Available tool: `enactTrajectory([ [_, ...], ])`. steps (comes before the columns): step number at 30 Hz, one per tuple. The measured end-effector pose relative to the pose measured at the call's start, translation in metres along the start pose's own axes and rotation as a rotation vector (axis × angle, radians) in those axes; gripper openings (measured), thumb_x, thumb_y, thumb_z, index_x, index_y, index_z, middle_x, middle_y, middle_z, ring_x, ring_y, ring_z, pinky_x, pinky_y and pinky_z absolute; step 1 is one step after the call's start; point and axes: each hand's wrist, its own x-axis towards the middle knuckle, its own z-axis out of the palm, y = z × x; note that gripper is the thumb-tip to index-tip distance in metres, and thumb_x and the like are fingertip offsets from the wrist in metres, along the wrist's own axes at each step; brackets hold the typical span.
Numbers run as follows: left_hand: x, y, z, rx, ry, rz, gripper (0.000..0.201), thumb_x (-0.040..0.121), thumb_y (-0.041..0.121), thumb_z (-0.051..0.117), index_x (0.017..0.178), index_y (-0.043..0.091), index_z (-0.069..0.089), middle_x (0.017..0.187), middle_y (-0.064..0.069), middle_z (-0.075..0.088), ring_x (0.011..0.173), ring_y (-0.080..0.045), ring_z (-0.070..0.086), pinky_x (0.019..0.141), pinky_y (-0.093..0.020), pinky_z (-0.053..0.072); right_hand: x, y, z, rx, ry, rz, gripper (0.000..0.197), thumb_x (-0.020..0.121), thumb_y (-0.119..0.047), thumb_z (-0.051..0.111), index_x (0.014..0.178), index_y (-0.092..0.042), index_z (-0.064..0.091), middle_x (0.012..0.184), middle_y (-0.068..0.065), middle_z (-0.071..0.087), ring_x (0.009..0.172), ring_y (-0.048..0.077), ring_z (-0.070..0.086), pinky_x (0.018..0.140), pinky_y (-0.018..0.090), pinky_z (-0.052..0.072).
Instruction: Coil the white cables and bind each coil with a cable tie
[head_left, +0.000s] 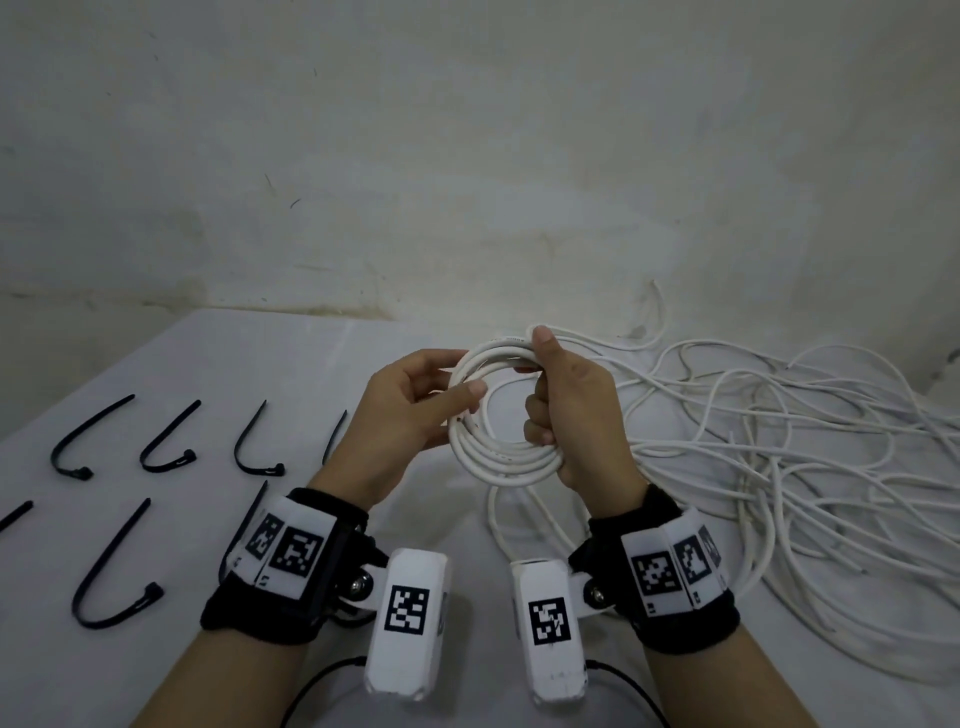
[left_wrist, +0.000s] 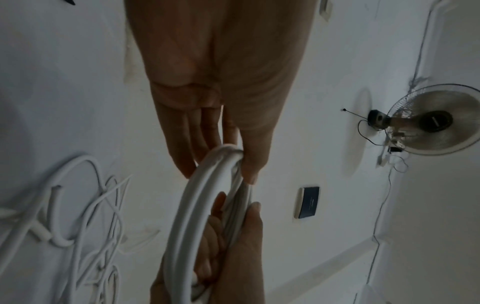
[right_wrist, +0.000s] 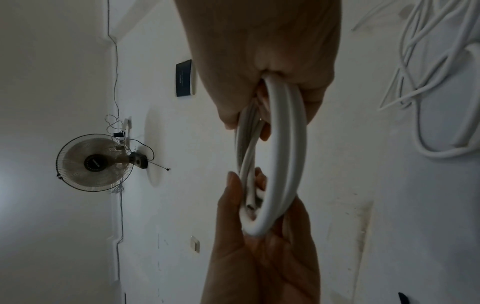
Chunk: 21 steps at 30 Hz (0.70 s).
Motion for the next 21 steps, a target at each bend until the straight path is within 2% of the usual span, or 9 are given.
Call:
enactTrajectory([
  [6, -0.001, -0.001, 0.003, -0.037, 0.039, 0.031, 0.012, 0.084, 0.01, 0.062, 0.094, 0.013, 0.069, 0.066, 0.0, 0.068, 0.058, -0.013, 0.062, 0.06, -0.025, 0.056, -0.003, -0.002, 0.0, 0.088, -0.058, 0.067, 0.039, 0.096, -0.038, 0.051, 0.076, -0.005, 0.059, 0.05, -0.003, 0.021, 0.038, 0.008, 0.02, 0.036, 0.018, 0.02],
  [10, -0.003, 0.0, 0.001, -0.027, -0.023, 0.058, 0.023, 0.075, 0.019, 0.066, 0.097, 0.018, 0.069, 0.071, 0.0, 0.069, 0.064, -0.013, 0.064, 0.063, -0.024, 0.055, -0.004, -0.002, -0.001, 0.056, -0.021, 0.032, 0.041, 0.096, -0.04, 0.051, 0.076, -0.005, 0.059, 0.048, -0.003, 0.023, 0.036, 0.008, 0.022, 0.035, 0.018, 0.022],
  [12, -0.002, 0.002, -0.003, -0.037, -0.135, 0.043, 0.038, 0.073, 0.011, 0.074, 0.109, 0.019, 0.066, 0.081, 0.0, 0.071, 0.076, -0.013, 0.067, 0.069, -0.025, 0.056, -0.004, -0.002, -0.002, 0.054, 0.002, 0.013, 0.041, 0.095, -0.041, 0.051, 0.076, -0.006, 0.059, 0.047, -0.004, 0.023, 0.036, 0.008, 0.022, 0.036, 0.018, 0.022],
  [14, -0.001, 0.004, -0.01, -0.053, -0.241, 0.023, 0.057, 0.071, 0.0, 0.071, 0.124, 0.018, 0.057, 0.097, -0.005, 0.072, 0.091, -0.018, 0.069, 0.074, -0.028, 0.055, -0.004, -0.003, -0.004, 0.073, 0.008, 0.026, 0.042, 0.095, -0.042, 0.05, 0.076, -0.006, 0.059, 0.048, -0.003, 0.022, 0.037, 0.008, 0.022, 0.036, 0.018, 0.022],
  [15, -0.001, 0.004, -0.013, -0.055, -0.28, 0.021, 0.063, 0.07, 0.0, 0.07, 0.129, 0.018, 0.053, 0.106, -0.007, 0.071, 0.097, -0.022, 0.068, 0.077, -0.029, 0.055, -0.004, -0.004, -0.005, 0.078, 0.004, 0.038, 0.043, 0.096, -0.043, 0.05, 0.075, -0.006, 0.059, 0.049, -0.003, 0.022, 0.038, 0.008, 0.021, 0.036, 0.018, 0.021],
  [18, -0.004, 0.005, -0.017, -0.04, -0.321, 0.052, 0.066, 0.069, 0.01, 0.07, 0.131, 0.016, 0.05, 0.12, -0.011, 0.066, 0.107, -0.03, 0.065, 0.084, -0.036, 0.055, -0.003, -0.006, -0.008, 0.069, -0.003, 0.052, 0.042, 0.096, -0.042, 0.049, 0.076, -0.007, 0.059, 0.048, -0.004, 0.023, 0.038, 0.008, 0.022, 0.035, 0.019, 0.022],
  [21, -0.005, 0.004, -0.014, -0.021, -0.292, 0.08, 0.061, 0.071, 0.013, 0.068, 0.13, 0.016, 0.052, 0.122, -0.01, 0.065, 0.106, -0.031, 0.066, 0.086, -0.038, 0.055, -0.004, -0.007, -0.009, 0.083, -0.006, 0.051, 0.036, 0.096, -0.041, 0.05, 0.079, -0.009, 0.056, 0.049, -0.005, 0.024, 0.039, 0.007, 0.022, 0.035, 0.019, 0.022],
])
